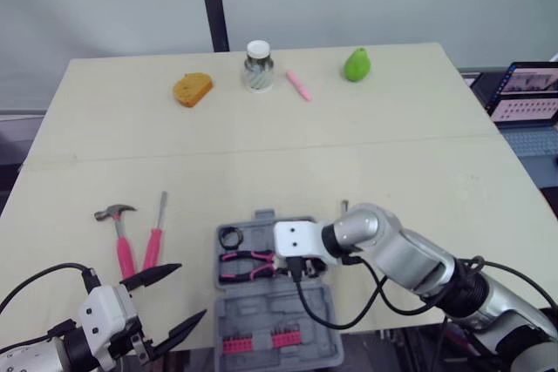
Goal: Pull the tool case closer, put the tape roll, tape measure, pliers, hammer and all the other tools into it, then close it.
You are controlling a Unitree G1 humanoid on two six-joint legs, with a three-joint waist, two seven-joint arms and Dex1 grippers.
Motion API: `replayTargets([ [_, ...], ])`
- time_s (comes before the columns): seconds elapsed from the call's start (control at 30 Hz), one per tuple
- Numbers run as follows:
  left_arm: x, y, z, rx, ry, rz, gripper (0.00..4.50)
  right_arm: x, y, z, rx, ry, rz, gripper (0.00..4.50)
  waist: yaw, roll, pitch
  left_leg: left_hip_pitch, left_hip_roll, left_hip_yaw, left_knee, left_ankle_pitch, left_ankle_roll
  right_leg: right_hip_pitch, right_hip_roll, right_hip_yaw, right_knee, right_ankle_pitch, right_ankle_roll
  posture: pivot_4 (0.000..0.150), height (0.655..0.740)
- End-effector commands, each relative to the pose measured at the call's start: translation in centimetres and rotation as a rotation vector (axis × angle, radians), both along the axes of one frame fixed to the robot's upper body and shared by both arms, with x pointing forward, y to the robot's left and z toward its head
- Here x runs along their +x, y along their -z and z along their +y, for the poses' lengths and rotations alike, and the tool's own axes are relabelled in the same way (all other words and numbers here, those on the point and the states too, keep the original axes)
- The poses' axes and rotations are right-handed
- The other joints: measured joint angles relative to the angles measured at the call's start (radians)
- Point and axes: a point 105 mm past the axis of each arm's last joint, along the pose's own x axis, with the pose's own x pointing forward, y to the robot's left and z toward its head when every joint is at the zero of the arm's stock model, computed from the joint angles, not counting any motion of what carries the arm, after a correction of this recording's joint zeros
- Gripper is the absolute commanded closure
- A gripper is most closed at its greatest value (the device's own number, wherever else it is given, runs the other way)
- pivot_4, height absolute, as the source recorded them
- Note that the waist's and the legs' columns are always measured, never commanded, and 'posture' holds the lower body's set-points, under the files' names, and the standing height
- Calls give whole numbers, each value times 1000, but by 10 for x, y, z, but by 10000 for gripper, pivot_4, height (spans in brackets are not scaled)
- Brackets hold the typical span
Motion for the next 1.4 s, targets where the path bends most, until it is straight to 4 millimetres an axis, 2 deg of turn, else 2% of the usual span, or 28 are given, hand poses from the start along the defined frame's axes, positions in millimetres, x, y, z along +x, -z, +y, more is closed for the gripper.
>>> replayTargets([
  [0.03,-2,-4,-4,-2,16,-20,0,-2,-15,3,61,-26,-7,902,0,0,0,0,0,0,0,0,0,0,0,0,0,0,0,1500,7400],
  [0.13,-1,-4,-3,-2,13,-22,0,-1,-33,5,148,-34,-11,396,1,0,0,0,0,0,0,0,0,0,0,0,0,0,0,1500,7400],
  [0.27,0,-3,-3,-3,12,-24,0,0,-52,16,367,-26,8,396,0,-1,-1,0,0,0,0,0,0,0,1,0,0,0,0,1500,7400],
  [0.3,1,-3,-3,-4,11,-26,0,0,-52,18,415,-24,20,2745,0,-1,-1,0,1,0,0,0,0,0,1,0,0,0,0,1500,7400],
  [0.37,1,-3,-3,-4,11,-29,0,0,-49,20,464,-21,40,8953,0,-1,-1,0,0,0,0,0,0,0,1,0,1,0,0,1500,7400],
  [0.5,1,-3,-3,-2,11,-30,0,2,-24,22,483,8,60,29580,1,-3,-2,0,0,1,0,0,0,0,1,0,2,0,0,1500,7400],
  [0.6,1,-3,-3,-1,10,-30,0,1,-13,26,483,-1,56,44701,0,-3,-2,0,0,1,0,0,0,0,1,1,2,0,0,1500,7400],
  [0.7,1,-2,-3,1,8,-29,0,3,1,34,477,1,49,44701,-4,-4,-2,1,0,1,0,1,0,0,1,1,3,0,0,1500,7400],
  [0.83,0,-2,-3,5,5,-28,0,6,10,39,472,0,32,44701,-16,-4,-2,1,0,1,0,1,0,-1,2,1,5,0,-1,1500,7400],
  [1.0,-1,-2,-2,11,0,-27,0,2,11,43,486,-38,34,44701,-19,-4,-2,1,0,1,0,1,0,-1,1,1,5,0,-1,1500,7400],
  [1.13,-3,-1,-1,13,-4,-22,0,-8,12,43,468,-90,65,44701,-19,-4,-2,1,0,1,0,1,0,-1,1,1,5,0,-1,1500,7400],
  [1.4,-2,0,-1,13,-3,-25,0,-8,24,43,402,-86,75,44701,-19,-4,-2,1,0,1,0,1,0,-1,1,1,5,-1,-1,1500,7400],
])
